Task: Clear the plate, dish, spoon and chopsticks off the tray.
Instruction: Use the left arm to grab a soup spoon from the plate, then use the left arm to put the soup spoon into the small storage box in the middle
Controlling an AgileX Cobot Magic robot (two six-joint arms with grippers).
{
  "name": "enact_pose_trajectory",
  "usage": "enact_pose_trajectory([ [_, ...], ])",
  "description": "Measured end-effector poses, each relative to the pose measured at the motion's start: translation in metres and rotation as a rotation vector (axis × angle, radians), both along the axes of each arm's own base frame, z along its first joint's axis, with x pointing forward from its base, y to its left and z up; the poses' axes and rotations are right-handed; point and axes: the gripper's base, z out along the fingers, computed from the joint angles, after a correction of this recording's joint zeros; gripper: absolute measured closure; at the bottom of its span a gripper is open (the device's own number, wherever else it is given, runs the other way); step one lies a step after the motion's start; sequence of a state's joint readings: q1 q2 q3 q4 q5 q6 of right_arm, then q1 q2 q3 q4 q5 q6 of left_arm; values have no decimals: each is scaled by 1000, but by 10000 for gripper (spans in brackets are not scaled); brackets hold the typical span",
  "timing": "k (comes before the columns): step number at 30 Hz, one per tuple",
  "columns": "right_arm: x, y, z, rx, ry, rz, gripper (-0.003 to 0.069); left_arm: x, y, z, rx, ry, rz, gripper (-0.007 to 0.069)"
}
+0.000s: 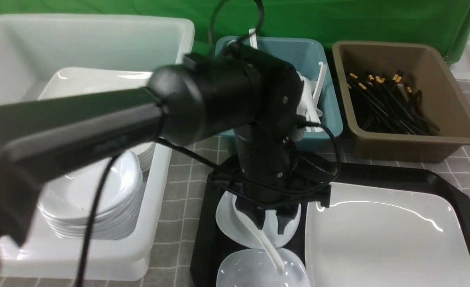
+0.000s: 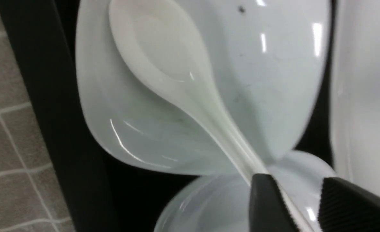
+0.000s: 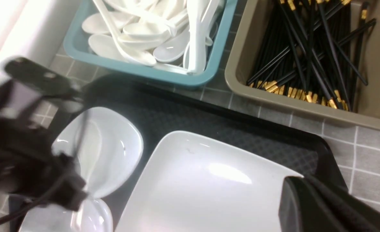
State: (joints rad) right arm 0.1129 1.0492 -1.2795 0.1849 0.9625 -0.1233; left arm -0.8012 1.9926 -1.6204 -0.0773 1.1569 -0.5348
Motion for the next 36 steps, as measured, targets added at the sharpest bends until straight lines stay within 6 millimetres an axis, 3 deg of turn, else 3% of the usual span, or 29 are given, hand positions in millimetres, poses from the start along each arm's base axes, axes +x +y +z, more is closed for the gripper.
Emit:
enact_pose_trajectory([
  [2, -1, 0, 0, 0, -1, 0, 629, 3, -2, -14, 26, 25, 25, 237],
  [6, 0, 0, -1, 1, -3, -1, 626, 13, 2, -33, 51, 64, 82, 124],
  [12, 1, 0, -1, 2, -12, -3, 623, 25, 9, -40, 33, 81, 141, 111],
  [17, 1, 0, -1, 2, -16, -3, 622, 29, 10, -48, 30, 99, 157, 211],
  [22, 1, 0, 0, -3, -20, 2, 617, 29, 9, -52, 39, 109, 127, 468],
  [28, 1, 0, 0, -12, -28, 11, 608, 28, 9, -51, 40, 105, 78, 496],
  [30, 1, 0, 0, -13, -28, 11, 606, 28, 9, -44, 37, 106, 52, 496],
  [33, 1, 0, 0, -13, -26, 12, 603, 31, 5, -3, -30, 36, -12, 496],
  [34, 1, 0, 0, -13, -26, 12, 602, 31, 5, -2, -31, 34, -14, 496],
  [35, 1, 0, 0, -13, -25, 12, 601, 36, 3, 26, -82, -48, -34, 496],
  [36, 1, 0, 0, -13, -25, 12, 600, 40, 2, 40, -108, -108, -44, 496],
])
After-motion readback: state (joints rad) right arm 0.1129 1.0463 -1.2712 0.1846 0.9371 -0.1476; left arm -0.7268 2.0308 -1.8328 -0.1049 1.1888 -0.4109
